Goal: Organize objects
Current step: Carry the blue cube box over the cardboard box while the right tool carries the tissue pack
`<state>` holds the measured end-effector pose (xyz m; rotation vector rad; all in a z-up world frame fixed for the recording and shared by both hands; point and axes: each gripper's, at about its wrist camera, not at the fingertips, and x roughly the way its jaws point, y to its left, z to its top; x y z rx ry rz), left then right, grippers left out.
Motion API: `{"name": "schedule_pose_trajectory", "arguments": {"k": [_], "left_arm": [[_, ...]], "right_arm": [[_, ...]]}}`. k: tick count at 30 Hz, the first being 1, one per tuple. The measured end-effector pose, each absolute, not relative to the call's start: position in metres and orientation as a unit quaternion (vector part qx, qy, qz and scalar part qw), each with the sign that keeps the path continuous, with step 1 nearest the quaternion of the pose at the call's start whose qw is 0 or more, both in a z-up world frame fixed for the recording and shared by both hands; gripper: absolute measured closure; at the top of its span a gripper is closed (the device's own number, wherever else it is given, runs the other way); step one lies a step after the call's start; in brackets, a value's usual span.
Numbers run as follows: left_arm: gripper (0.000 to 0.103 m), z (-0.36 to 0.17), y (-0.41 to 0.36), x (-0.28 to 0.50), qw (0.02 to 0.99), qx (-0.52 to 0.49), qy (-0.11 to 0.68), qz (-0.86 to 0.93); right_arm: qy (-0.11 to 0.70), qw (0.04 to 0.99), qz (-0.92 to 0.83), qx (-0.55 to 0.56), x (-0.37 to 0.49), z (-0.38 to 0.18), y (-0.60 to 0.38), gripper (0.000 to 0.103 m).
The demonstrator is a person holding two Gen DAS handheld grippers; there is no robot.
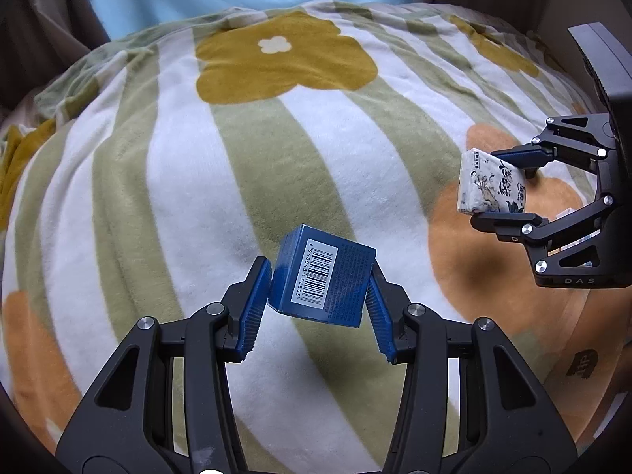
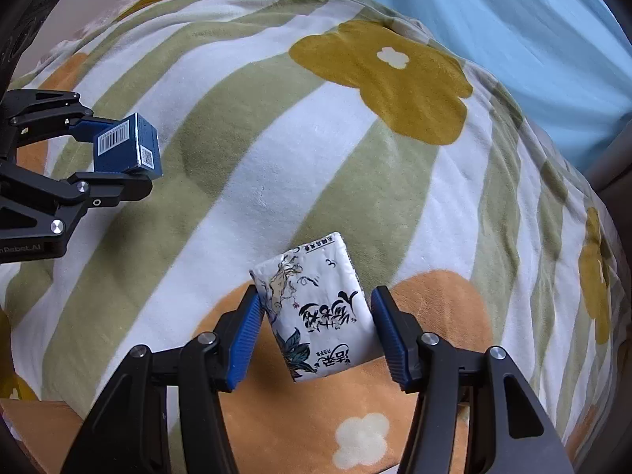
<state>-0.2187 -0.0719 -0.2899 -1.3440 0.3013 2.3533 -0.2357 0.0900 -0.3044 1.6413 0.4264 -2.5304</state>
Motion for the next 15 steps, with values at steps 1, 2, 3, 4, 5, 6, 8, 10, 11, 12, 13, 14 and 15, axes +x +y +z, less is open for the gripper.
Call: {"name": "schedule_pose_trajectory", "arguments": {"k": [1,2,3,4,5,6,8,10,11,12,13,14,15], "left_arm": [[0.059,-0.284,-0.072,-0.216,0.205,-0.48,0.106,0.846],[0.059,-0.278,-0.071,-0.213,0.204,-0.477,0.103,0.849],[0.059,-0.272,-0.071,-0.21,0.204,-0.475,0.101,0.85],[0.059,-0.266,-0.07,-0.206,0.203,-0.472,0.1,0.852],[0.059,-0.26,-0.069,-0.203,0.202,-0.469,0.099,0.854],[0.059,-0.253,-0.068,-0.2,0.201,-0.466,0.097,0.856],[0.059,-0.24,-0.067,-0.192,0.198,-0.462,0.091,0.86],[0.059,-0.226,-0.065,-0.182,0.196,-0.456,0.088,0.863],[0.059,-0.22,-0.064,-0.176,0.195,-0.453,0.087,0.865],[0.059,-0.213,-0.062,-0.17,0.195,-0.45,0.085,0.867],[0.059,-0.207,-0.061,-0.164,0.195,-0.447,0.084,0.869],[0.059,-0.201,-0.059,-0.158,0.194,-0.445,0.082,0.87],[0.059,-0.195,-0.058,-0.151,0.193,-0.443,0.08,0.872]], "right_arm": [[0.139,0.048,-0.831,0.537,-0.234,-0.301,0.09,0.051],[0.138,0.048,-0.832,0.536,-0.231,-0.297,0.09,0.051],[0.136,0.048,-0.833,0.534,-0.23,-0.293,0.091,0.051],[0.134,0.048,-0.834,0.533,-0.227,-0.288,0.091,0.051],[0.131,0.049,-0.836,0.531,-0.224,-0.282,0.092,0.051],[0.129,0.048,-0.837,0.529,-0.222,-0.277,0.093,0.051],[0.123,0.048,-0.84,0.526,-0.216,-0.264,0.096,0.051],[0.115,0.047,-0.844,0.523,-0.208,-0.25,0.099,0.051],[0.11,0.047,-0.845,0.521,-0.204,-0.243,0.1,0.051],[0.106,0.048,-0.847,0.519,-0.199,-0.236,0.102,0.051],[0.103,0.049,-0.848,0.518,-0.194,-0.229,0.103,0.051],[0.1,0.05,-0.85,0.516,-0.189,-0.223,0.105,0.051],[0.097,0.05,-0.851,0.513,-0.184,-0.216,0.106,0.051]]}}
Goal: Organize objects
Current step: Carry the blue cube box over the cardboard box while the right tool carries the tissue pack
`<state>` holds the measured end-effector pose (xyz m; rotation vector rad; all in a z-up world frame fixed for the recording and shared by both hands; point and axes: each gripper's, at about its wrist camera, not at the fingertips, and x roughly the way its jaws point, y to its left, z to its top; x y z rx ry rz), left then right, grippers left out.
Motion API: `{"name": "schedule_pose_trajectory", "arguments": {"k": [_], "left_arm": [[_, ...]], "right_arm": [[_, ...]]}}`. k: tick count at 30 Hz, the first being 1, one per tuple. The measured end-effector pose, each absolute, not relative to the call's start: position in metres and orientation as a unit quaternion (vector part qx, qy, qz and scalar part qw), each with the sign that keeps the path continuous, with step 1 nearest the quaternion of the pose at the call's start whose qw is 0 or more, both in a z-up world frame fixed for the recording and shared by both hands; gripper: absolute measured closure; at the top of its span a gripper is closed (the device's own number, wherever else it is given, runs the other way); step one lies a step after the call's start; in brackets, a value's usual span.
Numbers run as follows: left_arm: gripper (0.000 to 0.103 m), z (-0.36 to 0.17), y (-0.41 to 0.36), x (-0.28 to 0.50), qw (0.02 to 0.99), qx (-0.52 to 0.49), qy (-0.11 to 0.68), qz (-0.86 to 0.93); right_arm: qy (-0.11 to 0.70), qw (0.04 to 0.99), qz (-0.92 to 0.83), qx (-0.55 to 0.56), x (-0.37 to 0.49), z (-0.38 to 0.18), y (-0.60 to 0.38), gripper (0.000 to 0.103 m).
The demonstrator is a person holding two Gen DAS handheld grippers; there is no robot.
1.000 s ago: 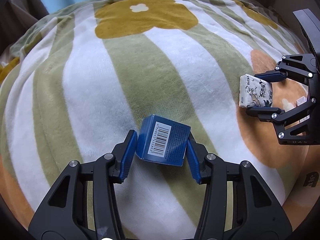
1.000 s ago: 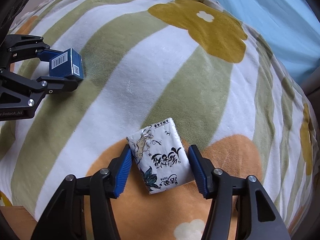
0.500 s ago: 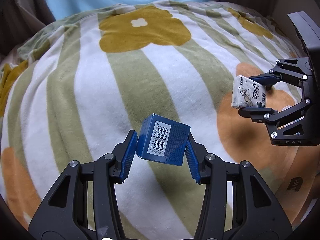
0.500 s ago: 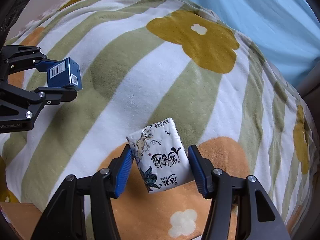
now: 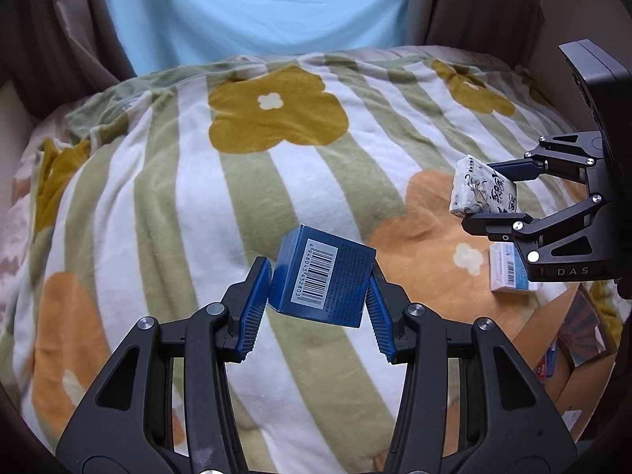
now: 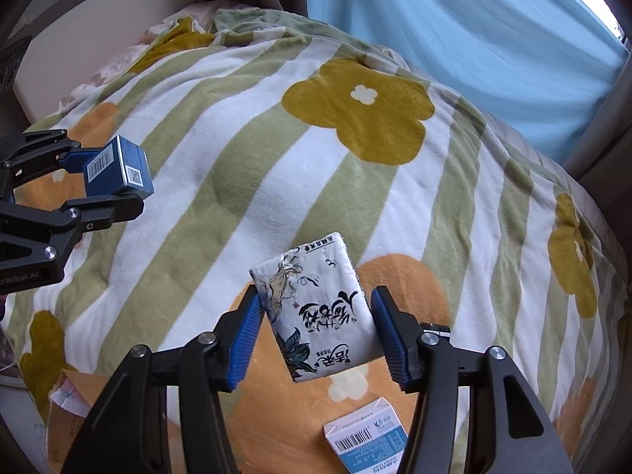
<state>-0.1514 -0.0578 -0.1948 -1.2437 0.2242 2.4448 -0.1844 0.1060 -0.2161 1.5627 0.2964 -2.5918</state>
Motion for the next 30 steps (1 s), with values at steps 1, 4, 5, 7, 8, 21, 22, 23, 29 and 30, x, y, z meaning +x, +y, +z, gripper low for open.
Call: {"name": "schedule_pose_trajectory", "arguments": {"k": [1,4,5,7,8,21,22,23,29,30], "left_arm": [[0.059,-0.189,-0.056,-0.145,0.193,-0.444,0.076,0.872],[0.059,-0.173,-0.051,-0.124,0.196,-0.442,0.061,0.873],[0.059,-0.168,-0.048,-0.116,0.195,-0.44,0.058,0.874],[0.059,-0.159,-0.044,-0.1,0.195,-0.44,0.051,0.875],[0.059,-0.156,-0.042,-0.092,0.195,-0.44,0.048,0.875],[0.059,-0.16,-0.001,0.013,0.197,-0.469,0.027,0.86],[0.059,-0.164,0.003,0.02,0.199,-0.475,0.024,0.857],[0.059,-0.168,0.006,0.027,0.201,-0.48,0.021,0.854],[0.059,-0.198,0.026,0.064,0.207,-0.514,0.008,0.833],[0.059,-0.204,0.029,0.07,0.207,-0.52,0.007,0.829]], "right_arm": [[0.096,0.051,-0.853,0.511,-0.179,-0.21,0.107,0.051],[0.087,0.055,-0.856,0.506,-0.161,-0.192,0.113,0.051],[0.083,0.056,-0.857,0.505,-0.155,-0.186,0.114,0.051],[0.079,0.059,-0.857,0.505,-0.141,-0.177,0.117,0.051],[0.077,0.06,-0.857,0.506,-0.134,-0.174,0.118,0.051],[0.051,0.072,-0.84,0.535,-0.032,-0.169,0.131,0.051],[0.046,0.075,-0.837,0.539,-0.025,-0.173,0.132,0.051],[0.042,0.077,-0.834,0.545,-0.017,-0.176,0.133,0.051],[0.024,0.074,-0.817,0.572,0.02,-0.2,0.133,0.051],[0.02,0.071,-0.814,0.576,0.025,-0.205,0.132,0.051]]}}
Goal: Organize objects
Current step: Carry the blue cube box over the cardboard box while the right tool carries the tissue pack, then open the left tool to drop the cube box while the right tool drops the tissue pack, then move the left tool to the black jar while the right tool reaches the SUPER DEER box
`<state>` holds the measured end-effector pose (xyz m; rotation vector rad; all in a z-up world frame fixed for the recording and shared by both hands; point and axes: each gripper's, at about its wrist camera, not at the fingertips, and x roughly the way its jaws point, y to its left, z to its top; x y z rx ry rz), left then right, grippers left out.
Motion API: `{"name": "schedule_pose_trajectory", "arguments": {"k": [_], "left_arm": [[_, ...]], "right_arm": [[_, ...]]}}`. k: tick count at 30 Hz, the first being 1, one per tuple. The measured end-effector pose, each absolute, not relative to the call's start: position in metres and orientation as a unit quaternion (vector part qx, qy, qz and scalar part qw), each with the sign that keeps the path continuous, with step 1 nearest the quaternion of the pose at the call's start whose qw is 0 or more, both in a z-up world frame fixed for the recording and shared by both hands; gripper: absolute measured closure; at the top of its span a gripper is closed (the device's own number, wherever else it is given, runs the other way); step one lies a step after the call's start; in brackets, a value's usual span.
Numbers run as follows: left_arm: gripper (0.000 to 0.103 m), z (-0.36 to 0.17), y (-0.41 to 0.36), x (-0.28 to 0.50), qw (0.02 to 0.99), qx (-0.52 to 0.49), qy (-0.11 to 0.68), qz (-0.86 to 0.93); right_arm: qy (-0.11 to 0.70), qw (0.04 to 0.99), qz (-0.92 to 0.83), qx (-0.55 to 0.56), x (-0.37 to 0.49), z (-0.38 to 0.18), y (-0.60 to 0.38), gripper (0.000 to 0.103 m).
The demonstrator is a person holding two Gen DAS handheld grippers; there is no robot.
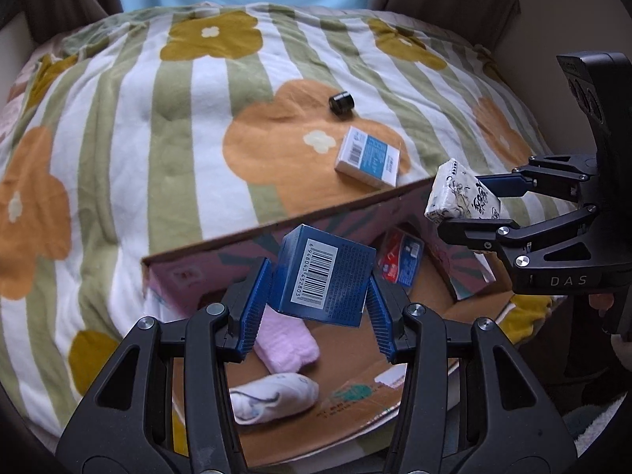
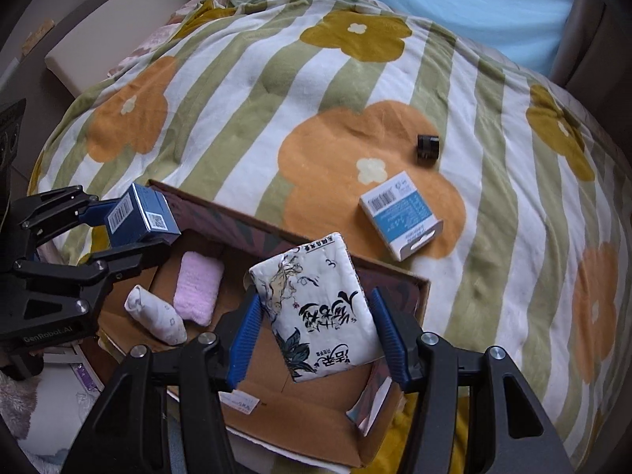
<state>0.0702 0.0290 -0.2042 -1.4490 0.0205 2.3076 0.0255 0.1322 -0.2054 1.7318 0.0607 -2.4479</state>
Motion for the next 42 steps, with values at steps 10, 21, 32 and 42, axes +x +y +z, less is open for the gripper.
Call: {"name": "schedule_pose_trajectory", "arguments": {"k": [10,21,32,42], "left_arm": [[0.059,-0.251,0.041,0.092,0.211,-0.56,-0.008,0.801],[0.002,-0.251,0.05,0.094,0.216,-0.582,0.019,0.783],[0.0,-0.241,0.036,0.105,0.213,-0.585,0.027,0.782],[0.0,-0.236,0.039,0.106,0.225,-0.585,0.025,0.779]], "right_arm": [[-0.015,0.048,-0.791,0.61,0.053,-0.244,0.133,0.051],[-0.059,0.085,-0.773,0.626,0.056,-0.251,0.139,0.044],[-0.042,0.085,-0.768,0.634,0.07,-0.253,0.141,0.001],[-0.051,0.086,-0.771,0.629,0.07,-0.249,0.144,0.001]]}}
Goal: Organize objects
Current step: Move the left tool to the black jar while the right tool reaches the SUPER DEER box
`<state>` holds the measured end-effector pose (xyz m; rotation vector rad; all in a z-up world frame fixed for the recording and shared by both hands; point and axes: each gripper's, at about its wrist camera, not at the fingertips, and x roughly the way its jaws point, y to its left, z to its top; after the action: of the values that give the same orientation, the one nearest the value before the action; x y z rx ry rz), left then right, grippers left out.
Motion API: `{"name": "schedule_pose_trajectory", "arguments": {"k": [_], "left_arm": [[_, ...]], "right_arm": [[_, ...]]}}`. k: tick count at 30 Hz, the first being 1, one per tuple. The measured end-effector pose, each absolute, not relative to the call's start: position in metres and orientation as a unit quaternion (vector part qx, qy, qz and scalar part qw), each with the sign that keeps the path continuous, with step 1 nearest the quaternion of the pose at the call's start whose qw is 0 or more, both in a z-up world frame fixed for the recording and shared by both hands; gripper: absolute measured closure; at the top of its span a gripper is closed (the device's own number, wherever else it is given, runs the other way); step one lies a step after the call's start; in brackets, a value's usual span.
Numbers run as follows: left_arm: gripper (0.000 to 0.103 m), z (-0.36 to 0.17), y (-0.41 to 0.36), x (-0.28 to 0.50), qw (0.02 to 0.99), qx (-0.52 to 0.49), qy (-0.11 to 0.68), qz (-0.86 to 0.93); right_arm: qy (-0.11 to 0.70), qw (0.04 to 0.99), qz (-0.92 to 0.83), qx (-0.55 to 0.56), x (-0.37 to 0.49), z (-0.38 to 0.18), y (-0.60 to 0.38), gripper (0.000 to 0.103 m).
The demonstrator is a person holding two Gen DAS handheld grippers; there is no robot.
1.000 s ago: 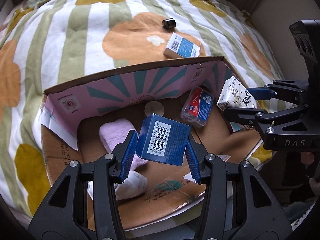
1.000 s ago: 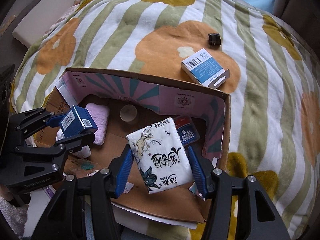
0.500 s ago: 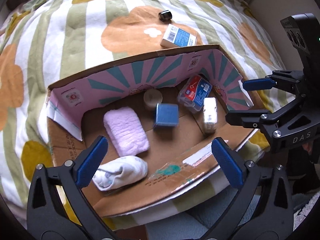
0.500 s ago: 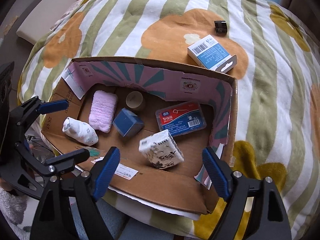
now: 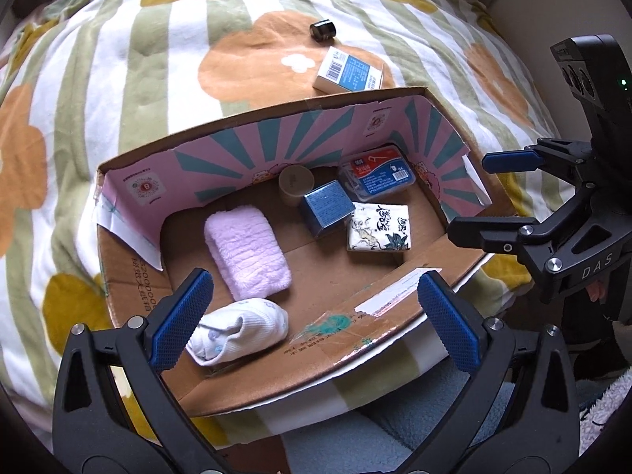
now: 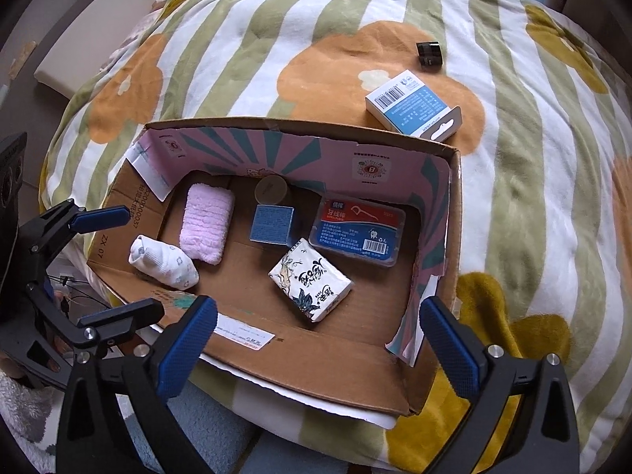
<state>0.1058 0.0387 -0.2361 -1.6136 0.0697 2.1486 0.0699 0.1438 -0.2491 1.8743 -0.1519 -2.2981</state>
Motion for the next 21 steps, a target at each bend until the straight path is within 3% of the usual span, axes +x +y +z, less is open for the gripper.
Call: {"name": "schedule_pose_trajectory", "arguments": {"k": [9,21], "left_arm": [[0.0,-0.225,0.038,0.098,0.225,-0.573,0.039,0.787],[0.0,-0.198,0.022,0.063,0.237,-0.55,0.033,0.8]], "right_arm": [[-0.034,0.074,-0.782,0.618,0.068,-0.238,0.143,0.001],[-0.069,0.047,-0.799,0.595,0.048,-0.215,0.156,0.001]]}}
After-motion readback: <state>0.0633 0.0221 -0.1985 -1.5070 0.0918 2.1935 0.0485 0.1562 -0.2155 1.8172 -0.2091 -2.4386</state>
